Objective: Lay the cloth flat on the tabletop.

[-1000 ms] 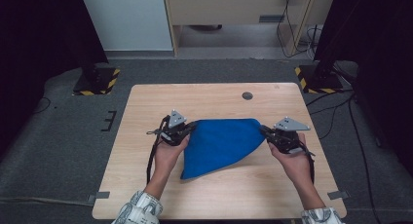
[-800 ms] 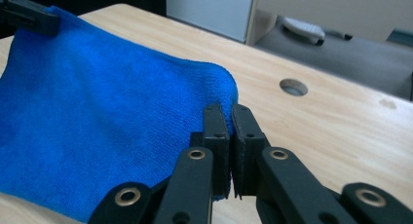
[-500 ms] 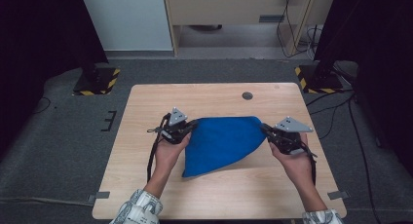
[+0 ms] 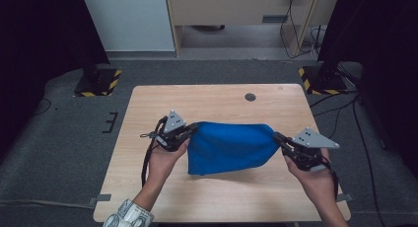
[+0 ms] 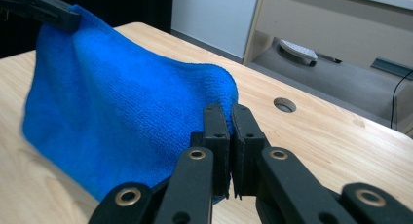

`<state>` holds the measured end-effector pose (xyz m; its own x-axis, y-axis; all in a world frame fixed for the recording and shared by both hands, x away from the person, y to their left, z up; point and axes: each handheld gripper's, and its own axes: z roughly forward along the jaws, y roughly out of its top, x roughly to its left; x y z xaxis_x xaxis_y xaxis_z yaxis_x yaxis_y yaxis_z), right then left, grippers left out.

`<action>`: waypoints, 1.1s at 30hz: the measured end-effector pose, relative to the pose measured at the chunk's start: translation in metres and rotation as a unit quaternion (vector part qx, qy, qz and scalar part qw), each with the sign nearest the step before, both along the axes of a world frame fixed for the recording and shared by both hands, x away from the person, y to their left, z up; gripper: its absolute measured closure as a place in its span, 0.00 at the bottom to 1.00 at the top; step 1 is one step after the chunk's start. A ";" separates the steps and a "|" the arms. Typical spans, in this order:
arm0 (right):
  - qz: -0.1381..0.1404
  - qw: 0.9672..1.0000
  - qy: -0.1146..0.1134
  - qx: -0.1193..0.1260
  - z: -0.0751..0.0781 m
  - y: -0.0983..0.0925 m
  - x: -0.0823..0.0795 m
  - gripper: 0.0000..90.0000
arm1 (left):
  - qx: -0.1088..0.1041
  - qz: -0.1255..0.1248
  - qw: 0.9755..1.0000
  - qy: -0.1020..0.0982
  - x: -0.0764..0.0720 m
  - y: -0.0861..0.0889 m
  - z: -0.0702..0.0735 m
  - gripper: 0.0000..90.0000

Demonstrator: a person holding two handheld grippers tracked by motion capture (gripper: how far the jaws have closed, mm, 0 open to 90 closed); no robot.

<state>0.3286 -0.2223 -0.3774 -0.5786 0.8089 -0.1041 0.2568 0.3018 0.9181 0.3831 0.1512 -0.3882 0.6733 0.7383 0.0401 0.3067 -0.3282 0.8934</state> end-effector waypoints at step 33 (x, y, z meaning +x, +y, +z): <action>0.003 0.998 -0.061 -0.012 0.061 0.010 -0.029 0.96 | -0.007 -0.003 0.999 -0.053 -0.040 0.015 0.058 0.97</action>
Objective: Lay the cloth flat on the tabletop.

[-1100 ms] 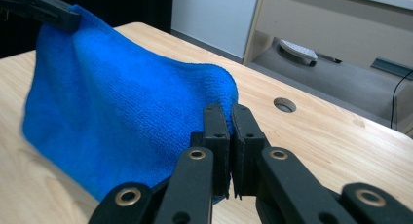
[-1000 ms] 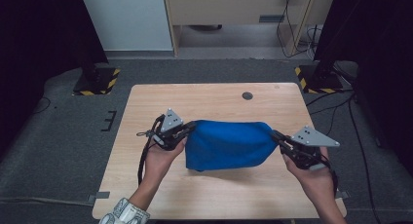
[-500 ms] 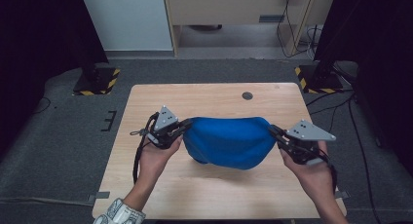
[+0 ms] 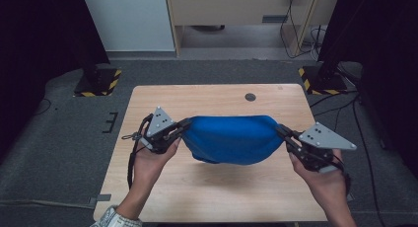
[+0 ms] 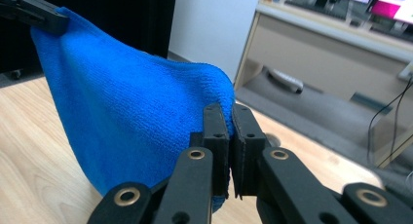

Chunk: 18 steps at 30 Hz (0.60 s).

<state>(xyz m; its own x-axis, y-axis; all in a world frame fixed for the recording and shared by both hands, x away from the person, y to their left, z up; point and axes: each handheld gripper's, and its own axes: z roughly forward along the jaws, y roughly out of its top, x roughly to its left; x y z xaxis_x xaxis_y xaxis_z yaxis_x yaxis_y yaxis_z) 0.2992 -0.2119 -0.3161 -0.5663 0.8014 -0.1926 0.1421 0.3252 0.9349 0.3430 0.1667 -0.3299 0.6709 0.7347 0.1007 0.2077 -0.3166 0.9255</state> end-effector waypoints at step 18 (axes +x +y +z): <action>-0.010 0.996 0.083 -0.025 -0.079 0.014 0.089 0.96 | 0.028 0.034 0.996 0.082 0.089 -0.010 -0.073 0.97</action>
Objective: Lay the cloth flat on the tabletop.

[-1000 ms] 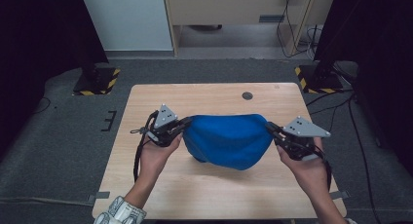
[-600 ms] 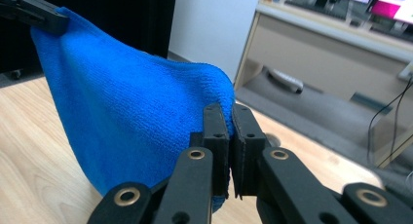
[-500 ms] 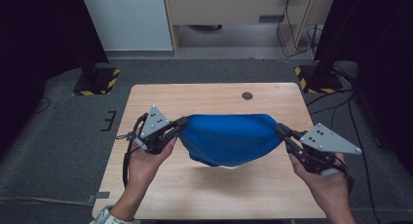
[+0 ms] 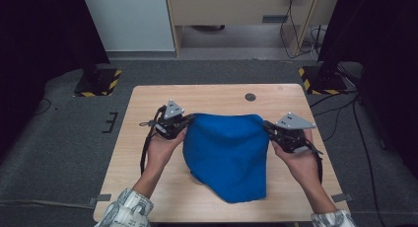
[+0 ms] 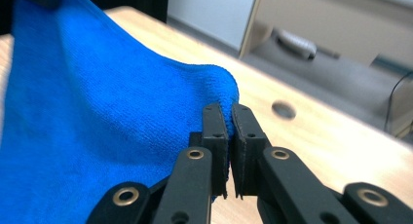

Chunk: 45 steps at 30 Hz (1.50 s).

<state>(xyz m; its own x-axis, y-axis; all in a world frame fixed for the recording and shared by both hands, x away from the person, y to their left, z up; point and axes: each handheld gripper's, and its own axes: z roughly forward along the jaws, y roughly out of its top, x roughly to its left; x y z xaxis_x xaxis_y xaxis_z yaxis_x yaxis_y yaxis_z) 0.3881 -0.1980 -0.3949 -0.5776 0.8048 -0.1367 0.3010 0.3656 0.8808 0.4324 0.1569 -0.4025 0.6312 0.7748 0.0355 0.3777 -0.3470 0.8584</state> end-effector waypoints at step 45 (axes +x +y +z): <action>-0.095 0.991 0.092 0.027 -0.082 -0.005 0.128 0.25 | 0.005 0.083 0.996 0.044 0.071 -0.005 -0.055 0.30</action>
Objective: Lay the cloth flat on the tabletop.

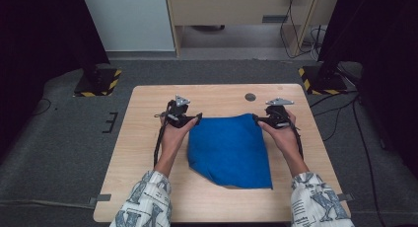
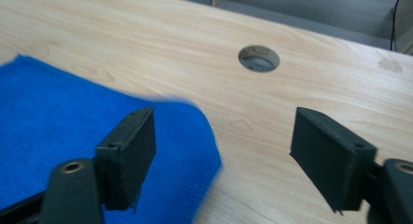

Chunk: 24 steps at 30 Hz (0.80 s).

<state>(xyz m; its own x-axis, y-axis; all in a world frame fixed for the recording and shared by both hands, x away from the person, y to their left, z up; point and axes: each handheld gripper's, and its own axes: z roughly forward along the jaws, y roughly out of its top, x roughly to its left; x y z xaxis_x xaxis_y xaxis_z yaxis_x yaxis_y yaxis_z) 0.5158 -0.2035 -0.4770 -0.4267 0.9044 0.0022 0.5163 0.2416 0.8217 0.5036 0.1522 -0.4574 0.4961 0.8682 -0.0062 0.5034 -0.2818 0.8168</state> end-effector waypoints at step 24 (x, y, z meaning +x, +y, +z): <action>0.061 0.998 0.000 -0.008 0.014 0.019 -0.021 0.49 | -0.003 -0.017 1.000 -0.009 -0.014 0.025 0.009 0.14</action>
